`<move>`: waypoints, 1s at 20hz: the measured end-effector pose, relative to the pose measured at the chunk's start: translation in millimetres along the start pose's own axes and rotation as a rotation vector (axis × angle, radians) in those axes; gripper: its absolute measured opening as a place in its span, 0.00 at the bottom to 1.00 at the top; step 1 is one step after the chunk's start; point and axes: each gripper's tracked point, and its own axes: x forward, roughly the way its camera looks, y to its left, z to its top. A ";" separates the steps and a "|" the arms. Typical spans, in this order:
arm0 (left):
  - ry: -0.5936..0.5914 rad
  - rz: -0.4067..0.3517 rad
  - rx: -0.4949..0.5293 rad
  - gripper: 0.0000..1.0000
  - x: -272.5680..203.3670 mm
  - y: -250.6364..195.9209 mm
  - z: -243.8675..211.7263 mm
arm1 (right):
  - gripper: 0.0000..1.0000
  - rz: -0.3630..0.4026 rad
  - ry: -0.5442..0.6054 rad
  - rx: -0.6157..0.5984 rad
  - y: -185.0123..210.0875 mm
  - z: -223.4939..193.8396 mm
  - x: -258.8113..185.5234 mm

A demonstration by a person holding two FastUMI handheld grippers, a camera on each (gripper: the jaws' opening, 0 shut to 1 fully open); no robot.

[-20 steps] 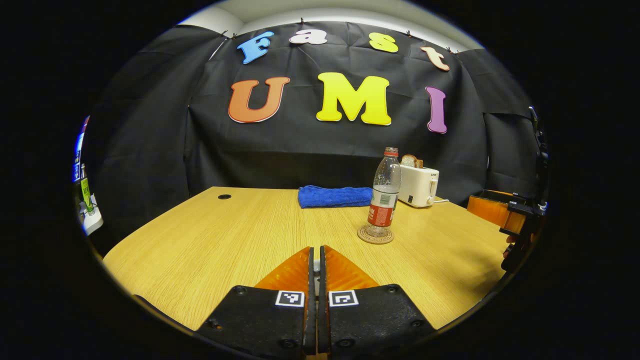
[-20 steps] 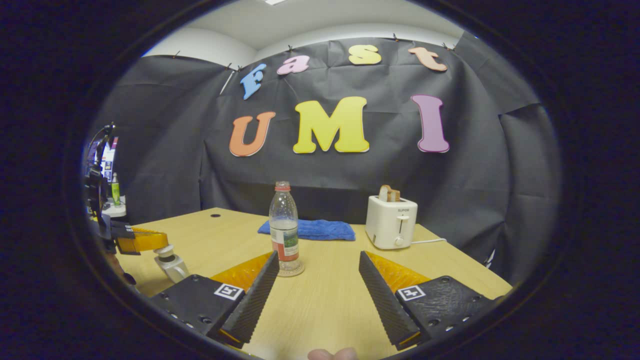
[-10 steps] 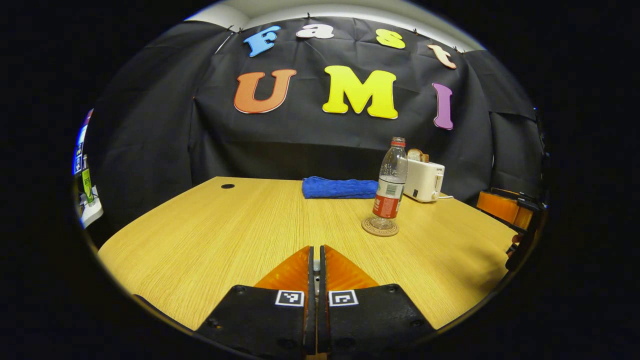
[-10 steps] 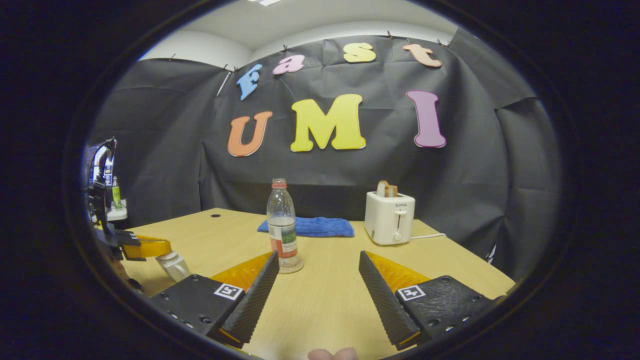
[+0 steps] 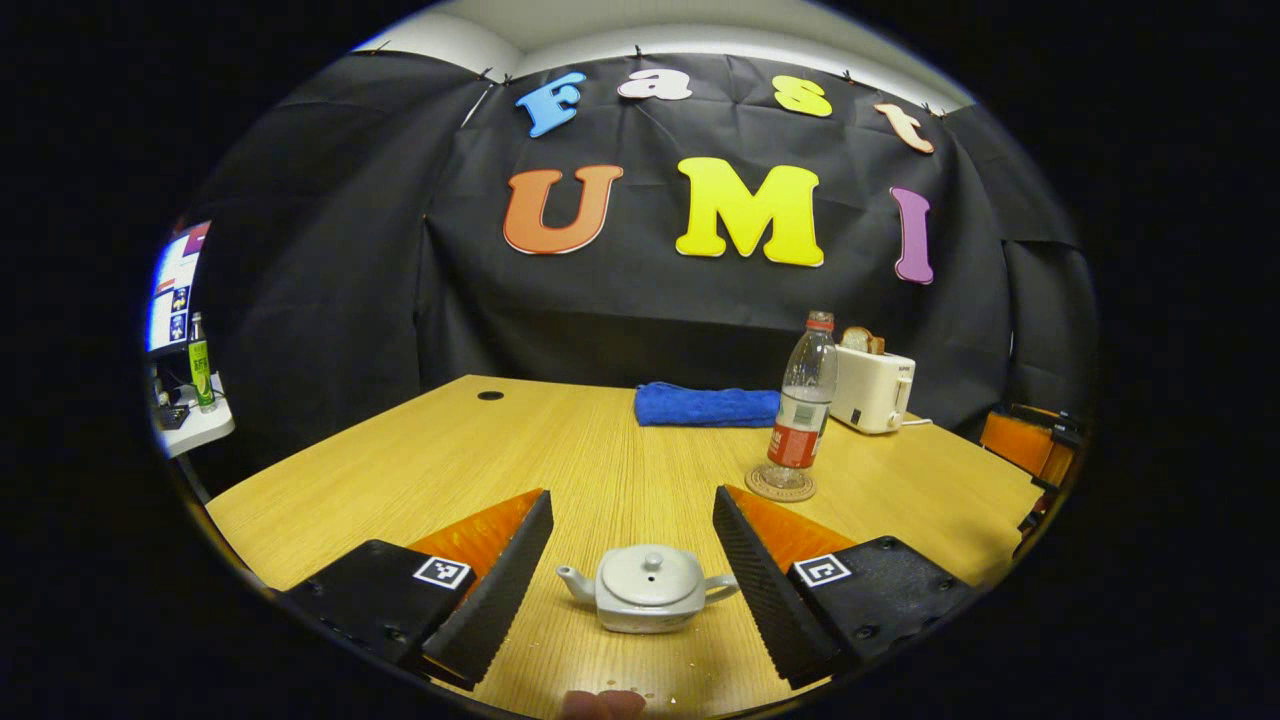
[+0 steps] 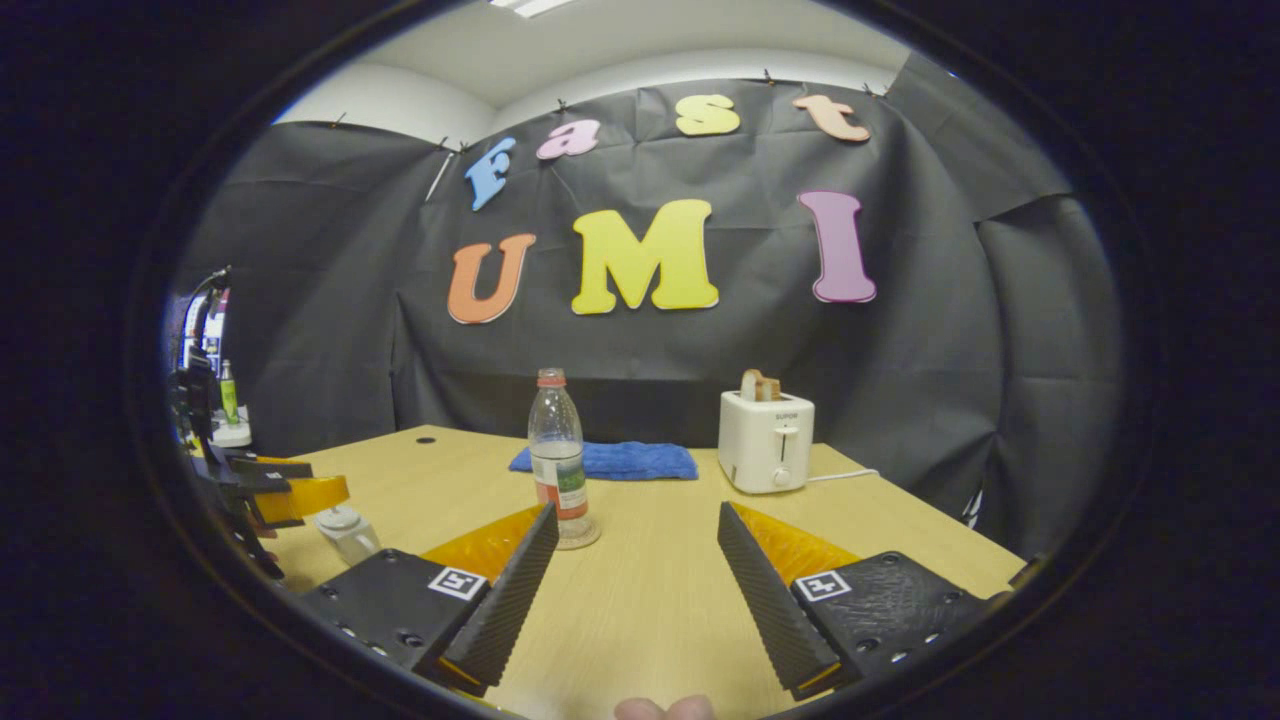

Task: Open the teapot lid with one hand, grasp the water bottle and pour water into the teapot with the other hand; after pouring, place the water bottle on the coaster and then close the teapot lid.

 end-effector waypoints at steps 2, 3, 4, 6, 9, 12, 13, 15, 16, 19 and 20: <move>-0.067 0.016 0.013 1.00 -10.0 -4.7 32.7 | 0.96 -0.007 -0.005 0.014 1.8 5.4 -2.2; -0.098 0.033 0.022 1.00 -14.7 -6.7 48.8 | 0.96 -0.015 -0.011 0.007 2.2 10.6 -3.0; -0.124 0.049 0.031 1.00 -18.7 -10.0 61.9 | 0.96 -0.022 -0.020 -0.004 3.1 17.9 -5.2; -0.177 0.038 0.064 1.00 -29.8 -30.1 83.5 | 0.96 -0.027 -0.039 -0.021 6.2 33.9 -9.4; -0.224 0.002 0.072 1.00 -44.3 -58.9 101.1 | 0.96 -0.040 -0.085 -0.011 6.4 61.7 -21.6; -0.231 -0.021 0.089 1.00 -55.5 -77.8 101.2 | 0.95 -0.065 -0.119 -0.016 1.2 77.9 -33.4; -0.226 -0.028 0.093 1.00 -58.9 -82.0 98.1 | 0.95 -0.070 -0.122 -0.026 0.2 77.7 -36.3; -0.222 -0.026 0.099 1.00 -66.1 -84.5 93.5 | 0.96 -0.082 -0.125 -0.034 0.6 75.8 -44.1; -0.222 -0.019 0.105 1.00 -64.9 -82.2 92.7 | 0.95 -0.086 -0.130 -0.035 0.6 74.5 -48.6; -0.216 -0.021 0.104 1.00 -63.0 -82.0 89.7 | 0.96 -0.093 -0.138 -0.062 2.1 73.6 -55.1; -0.218 -0.020 0.101 1.00 -64.8 -81.1 90.0 | 0.96 -0.094 -0.138 -0.067 2.9 74.0 -57.2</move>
